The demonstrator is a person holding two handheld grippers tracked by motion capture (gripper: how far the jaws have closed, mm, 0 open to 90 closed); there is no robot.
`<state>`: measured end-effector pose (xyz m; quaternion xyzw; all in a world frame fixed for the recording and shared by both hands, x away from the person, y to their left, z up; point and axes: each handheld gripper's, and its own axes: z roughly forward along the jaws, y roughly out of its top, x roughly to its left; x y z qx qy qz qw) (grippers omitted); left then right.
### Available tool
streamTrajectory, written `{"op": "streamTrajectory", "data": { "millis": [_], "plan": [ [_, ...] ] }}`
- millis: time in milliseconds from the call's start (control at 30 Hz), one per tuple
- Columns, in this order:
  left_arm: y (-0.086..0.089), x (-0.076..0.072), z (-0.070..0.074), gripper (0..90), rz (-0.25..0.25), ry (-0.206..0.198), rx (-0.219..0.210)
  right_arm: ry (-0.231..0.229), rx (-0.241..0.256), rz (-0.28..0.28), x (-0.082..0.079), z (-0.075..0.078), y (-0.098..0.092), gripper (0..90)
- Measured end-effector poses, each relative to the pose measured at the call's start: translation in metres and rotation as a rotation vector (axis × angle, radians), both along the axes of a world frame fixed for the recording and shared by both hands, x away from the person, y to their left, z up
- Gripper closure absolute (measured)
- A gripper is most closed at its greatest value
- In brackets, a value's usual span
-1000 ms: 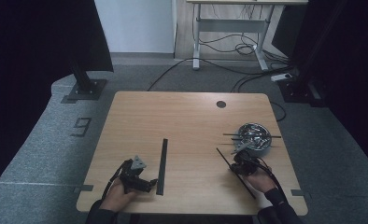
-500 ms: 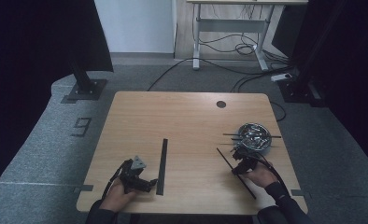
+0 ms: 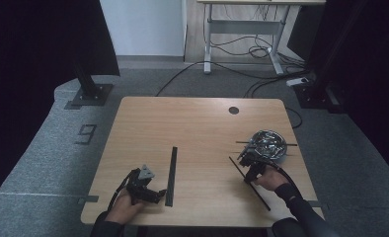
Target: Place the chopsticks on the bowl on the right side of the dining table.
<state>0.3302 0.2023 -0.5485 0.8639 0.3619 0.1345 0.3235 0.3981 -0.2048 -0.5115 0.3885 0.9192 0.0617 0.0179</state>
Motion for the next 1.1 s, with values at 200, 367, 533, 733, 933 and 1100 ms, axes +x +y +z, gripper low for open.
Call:
{"op": "streamTrajectory", "data": {
  "millis": [200, 367, 533, 733, 933, 1100],
  "plan": [
    [0.000, 0.000, 0.000, 0.0, 0.000, -0.002, 0.002, 0.035, -0.037, -0.004, 0.005, 0.000, 0.005, 70.5],
    [0.000, 0.000, 0.000, 0.0, -0.001, 0.000, 0.005, 0.062, -0.058, -0.016, 0.009, 0.000, 0.008, 73.8],
    [0.000, 0.000, 0.000, 0.0, -0.001, 0.000, 0.005, 0.068, -0.061, -0.024, 0.011, 0.000, 0.007, 78.5],
    [0.000, 0.000, 0.000, 0.0, -0.001, -0.001, 0.004, 0.078, -0.059, -0.021, 0.014, 0.000, 0.006, 84.7],
    [0.000, 0.000, 0.000, 0.0, -0.001, -0.001, 0.003, 0.069, -0.061, -0.005, 0.012, 0.000, 0.007, 85.5],
    [0.000, 0.000, 0.000, 0.0, -0.001, -0.001, 0.003, 0.059, -0.051, 0.005, 0.011, 0.000, 0.005, 85.6]
  ]
}}
